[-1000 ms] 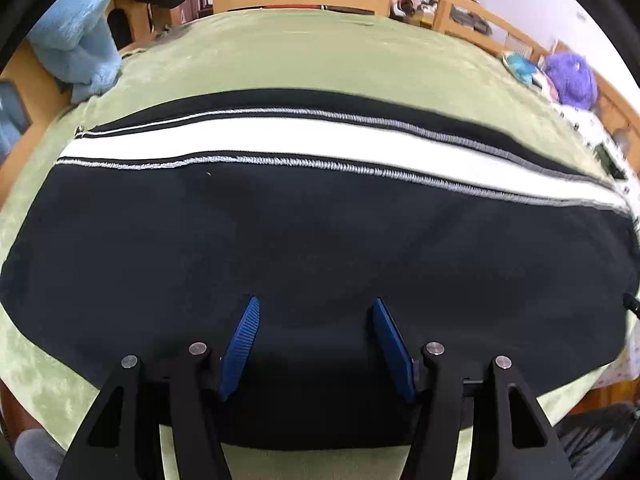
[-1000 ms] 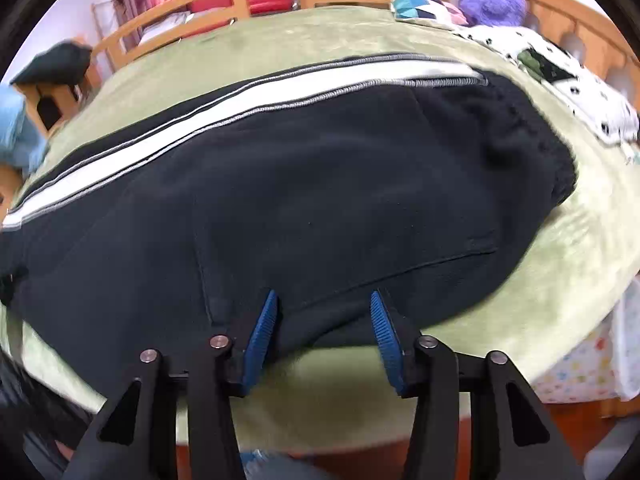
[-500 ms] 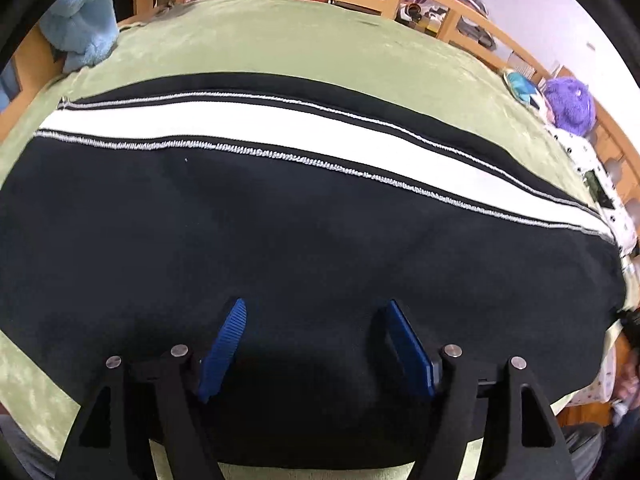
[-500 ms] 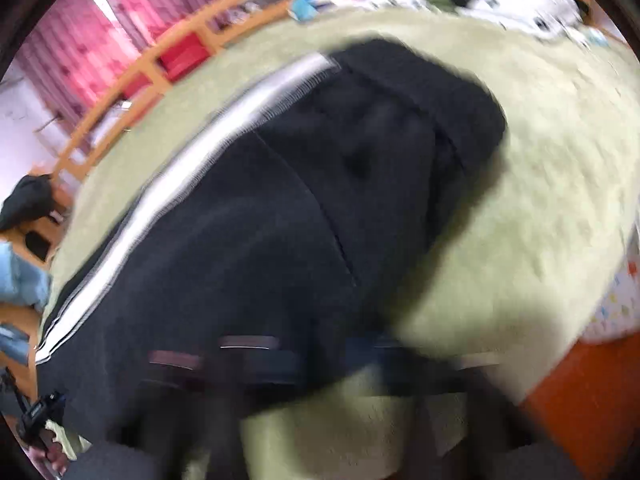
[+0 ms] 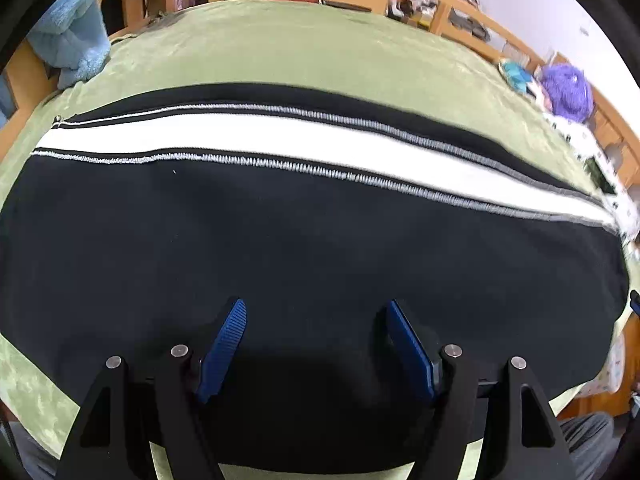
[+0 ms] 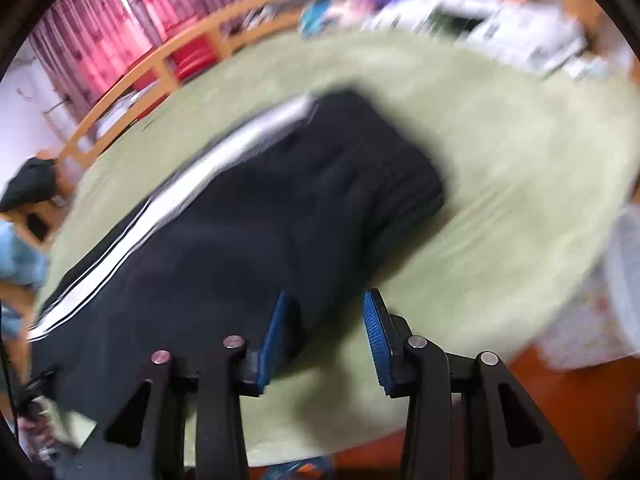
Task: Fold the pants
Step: 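Pull the cuff with the right tool to straighten the leg while the left tool presses the stripe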
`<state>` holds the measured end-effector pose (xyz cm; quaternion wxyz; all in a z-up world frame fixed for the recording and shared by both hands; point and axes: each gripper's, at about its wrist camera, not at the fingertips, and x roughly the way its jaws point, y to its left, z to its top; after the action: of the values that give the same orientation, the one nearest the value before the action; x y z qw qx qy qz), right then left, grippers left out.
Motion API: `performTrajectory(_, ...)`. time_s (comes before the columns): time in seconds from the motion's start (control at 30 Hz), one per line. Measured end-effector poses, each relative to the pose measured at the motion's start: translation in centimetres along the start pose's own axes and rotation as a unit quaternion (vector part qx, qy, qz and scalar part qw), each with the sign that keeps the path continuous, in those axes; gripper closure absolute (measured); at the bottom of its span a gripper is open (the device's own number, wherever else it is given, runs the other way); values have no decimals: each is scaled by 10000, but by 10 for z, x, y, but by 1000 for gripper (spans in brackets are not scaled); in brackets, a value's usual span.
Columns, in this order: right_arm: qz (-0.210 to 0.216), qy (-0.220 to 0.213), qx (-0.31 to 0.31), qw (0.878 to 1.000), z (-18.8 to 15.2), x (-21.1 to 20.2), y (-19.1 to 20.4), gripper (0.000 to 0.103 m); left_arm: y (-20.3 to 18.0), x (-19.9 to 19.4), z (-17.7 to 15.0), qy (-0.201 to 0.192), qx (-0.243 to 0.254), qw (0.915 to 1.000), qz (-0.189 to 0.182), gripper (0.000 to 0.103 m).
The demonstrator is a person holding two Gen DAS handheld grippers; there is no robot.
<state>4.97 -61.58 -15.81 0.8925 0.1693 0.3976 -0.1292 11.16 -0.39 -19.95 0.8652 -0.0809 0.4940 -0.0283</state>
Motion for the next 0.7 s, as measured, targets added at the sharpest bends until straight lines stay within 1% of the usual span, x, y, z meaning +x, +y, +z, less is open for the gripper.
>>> performTrajectory(0.07, -134, -409, -265, 9987, 17, -11, 5, 64, -2, -3, 6, -136, -46, 9999, -76, 32)
performTrajectory(0.13, -117, -632, -561, 9964, 23, -9, 19, 64, -10, -3, 13, -294, 25, 9995, -94, 32)
performTrajectory(0.2, 18, -530, -893, 9946, 22, 8, 33, 70, -17, 3, 19, -290, 111, 9995, -7, 32)
performTrajectory(0.23, -77, -346, -1085, 9935, 22, 27, 36, 76, -18, 8, 21, -276, 133, 9995, 48, 32)
performTrajectory(0.27, -314, -188, -1184, 9923, 23, 45, 34, 80, -16, 13, 23, -236, 106, 9996, 87, 32)
performTrajectory(0.3, -507, -111, -1187, 9916, 20, 58, 31, 86, -12, 20, 24, -127, 5, 9998, 183, 32)
performTrajectory(0.33, -448, -170, -1050, 9933, 19, 61, 26, 86, -3, 27, 26, 0, -179, 9995, 258, 32)
performTrajectory(0.37, -396, -222, -888, 9950, 17, 58, 25, 87, 6, 29, 27, 6, -360, 9993, 131, 32)
performTrajectory(0.4, -388, -148, -742, 9964, 22, 56, 24, 87, 10, 26, 29, -19, -448, 9990, 50, 32)
performTrajectory(0.43, -411, -74, -638, 9971, 29, 54, 28, 87, 12, 22, 31, -30, -479, 9988, 73, 32)
performTrajectory(0.47, -355, -119, -537, 9979, 36, 45, 34, 86, 13, 18, 33, -79, -481, 9988, 107, 32)
performTrajectory(0.5, -253, -235, -492, 9982, 42, 40, 39, 83, 16, 12, 37, -170, -475, 9987, 114, 32)
performTrajectory(0.53, -107, -442, -468, 9979, 45, 32, 48, 81, 19, 7, 42, -238, -488, 9985, 97, 32)
performTrajectory(0.57, 14, -540, -485, 9974, 48, 26, 59, 75, 22, 5, 48, -263, -509, 9983, 44, 32)
performTrajectory(0.6, 149, -535, -542, 9970, 54, 29, 74, 62, 25, 4, 55, -270, -533, 9982, -36, 32)
performTrajectory(0.63, 325, -431, -678, 9962, 61, 35, 94, 52, 25, 3, 60, -291, -537, 9981, -103, 32)
performTrajectory(0.7, 573, -353, -992, 9928, 65, 48, 132, 52, 20, 7, 75, -306, -456, 9983, -213, 32)
